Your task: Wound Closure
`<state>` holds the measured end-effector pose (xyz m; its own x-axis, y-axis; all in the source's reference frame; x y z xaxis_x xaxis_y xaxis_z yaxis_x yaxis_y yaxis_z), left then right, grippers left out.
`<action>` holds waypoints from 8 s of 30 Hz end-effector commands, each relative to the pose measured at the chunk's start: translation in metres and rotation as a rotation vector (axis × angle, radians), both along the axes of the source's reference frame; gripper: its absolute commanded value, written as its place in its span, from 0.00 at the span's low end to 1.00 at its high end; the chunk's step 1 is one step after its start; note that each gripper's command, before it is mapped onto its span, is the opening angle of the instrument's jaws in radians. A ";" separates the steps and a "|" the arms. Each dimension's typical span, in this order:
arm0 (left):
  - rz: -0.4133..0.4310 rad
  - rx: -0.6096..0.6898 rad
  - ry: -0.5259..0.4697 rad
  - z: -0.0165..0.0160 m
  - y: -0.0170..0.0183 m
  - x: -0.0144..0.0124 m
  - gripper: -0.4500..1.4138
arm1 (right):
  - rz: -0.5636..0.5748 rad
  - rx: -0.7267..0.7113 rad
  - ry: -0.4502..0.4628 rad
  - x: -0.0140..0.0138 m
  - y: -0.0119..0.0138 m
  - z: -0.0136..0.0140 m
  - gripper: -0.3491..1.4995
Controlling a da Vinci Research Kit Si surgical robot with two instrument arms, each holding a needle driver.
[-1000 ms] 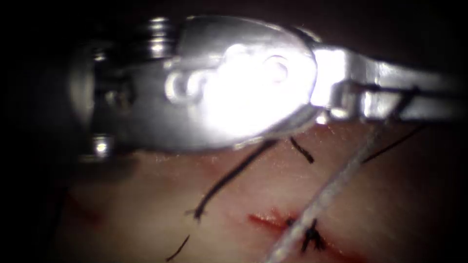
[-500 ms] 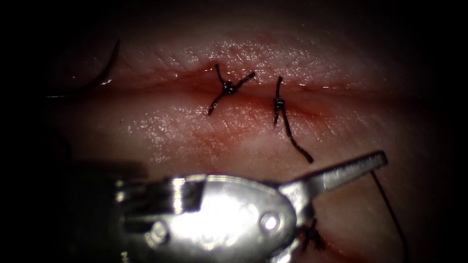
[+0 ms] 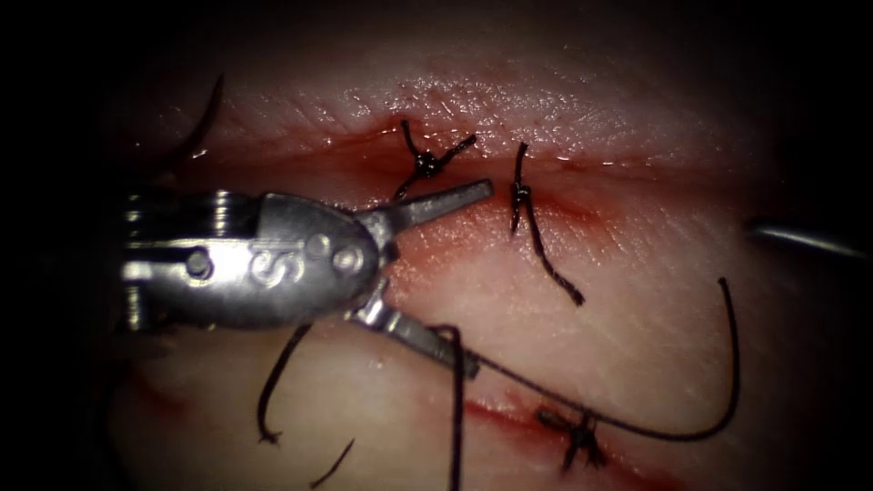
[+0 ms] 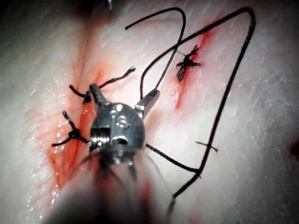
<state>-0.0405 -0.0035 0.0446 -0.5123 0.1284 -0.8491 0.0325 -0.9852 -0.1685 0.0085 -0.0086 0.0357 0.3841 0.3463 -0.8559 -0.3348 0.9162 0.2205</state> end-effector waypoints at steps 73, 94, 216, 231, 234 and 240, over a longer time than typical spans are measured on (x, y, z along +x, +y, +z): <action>0.070 -0.554 0.294 0.0008 -0.0010 -0.0068 0.42 | -0.049 0.008 0.006 0.0015 -0.0011 0.0001 0.41; 0.091 -0.522 0.162 -0.0011 0.0004 -0.0042 0.00 | -0.136 -0.021 0.103 0.0022 -0.0007 0.0004 0.00; -0.288 0.279 -0.067 0.0088 -0.0056 0.0058 0.57 | -0.167 -0.296 0.103 0.0036 0.0018 -0.0006 0.98; -0.278 0.490 0.018 0.0045 -0.0078 0.0120 0.55 | -0.181 -0.292 0.088 0.0037 0.0015 -0.0007 0.97; -0.296 0.501 0.022 0.0032 -0.0069 0.0122 0.59 | -0.188 -0.289 0.082 0.0037 0.0015 -0.0007 0.97; -0.327 0.413 -0.071 -0.0014 -0.0043 0.0113 0.67 | -0.219 -0.245 0.053 0.0039 0.0014 -0.0009 0.97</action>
<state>-0.0286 -0.0073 0.0420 -0.3410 0.5989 -0.7246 -0.2509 -0.8008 -0.5438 0.0115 -0.0075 0.0344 0.3860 0.0489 -0.9212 -0.1168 0.9931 0.0037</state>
